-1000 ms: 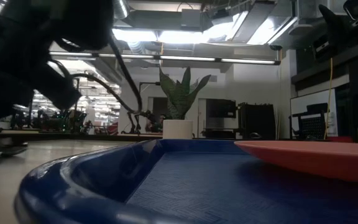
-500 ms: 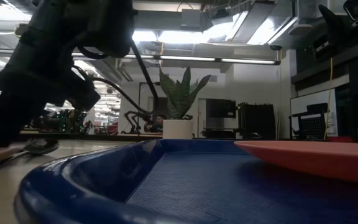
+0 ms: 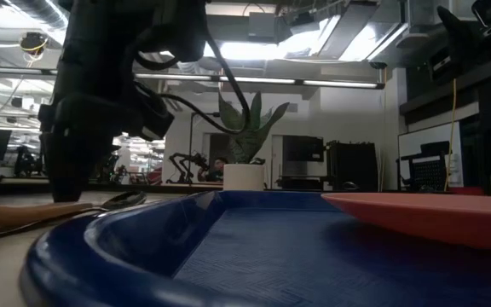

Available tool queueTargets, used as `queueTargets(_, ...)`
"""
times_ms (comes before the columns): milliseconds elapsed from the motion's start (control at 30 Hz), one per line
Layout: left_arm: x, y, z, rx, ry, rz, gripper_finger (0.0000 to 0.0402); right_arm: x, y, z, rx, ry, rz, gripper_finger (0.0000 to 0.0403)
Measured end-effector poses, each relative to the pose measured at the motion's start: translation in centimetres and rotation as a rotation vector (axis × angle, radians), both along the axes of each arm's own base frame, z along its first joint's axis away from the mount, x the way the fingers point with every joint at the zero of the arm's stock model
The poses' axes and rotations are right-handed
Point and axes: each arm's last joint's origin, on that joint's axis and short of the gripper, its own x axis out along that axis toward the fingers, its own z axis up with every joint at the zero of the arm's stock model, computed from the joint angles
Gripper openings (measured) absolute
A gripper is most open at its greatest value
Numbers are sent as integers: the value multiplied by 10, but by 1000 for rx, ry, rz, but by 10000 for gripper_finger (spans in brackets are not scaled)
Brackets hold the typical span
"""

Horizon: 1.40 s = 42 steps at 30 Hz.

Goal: Pick and place plate/cup/fork/spoon on tray
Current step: Adjust the fork and spoon

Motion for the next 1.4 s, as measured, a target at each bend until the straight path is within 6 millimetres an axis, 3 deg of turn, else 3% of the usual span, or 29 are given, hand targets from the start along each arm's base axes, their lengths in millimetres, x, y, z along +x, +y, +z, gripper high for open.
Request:
queueTargets(467, 1, -14, 1, -198, 13, 26, 24, 0, 1, 0, -9, 0, 30, 182)
queueTargets(733, 18, -23, 4, -274, -171, -5, 2, 1, 1, -4, -12, 38, 30, 182)
queueTargets(867, 19, -24, 5, -280, -178, -13, 2, 1, 1, -3, -10, 36, 30, 182)
queueTargets(1167, -7, -24, 15, -335, 41, -48, 2, 1, 1, -3, -9, 33, 30, 182)
queueTargets(1300, -29, -24, 39, -258, 80, -88, 3, 0, 1, -3, -2, 32, 32, 182)
queueTargets(1400, -46, -24, 64, -145, 15, -177, 6, 1, 1, -3, 12, 36, 35, 182)
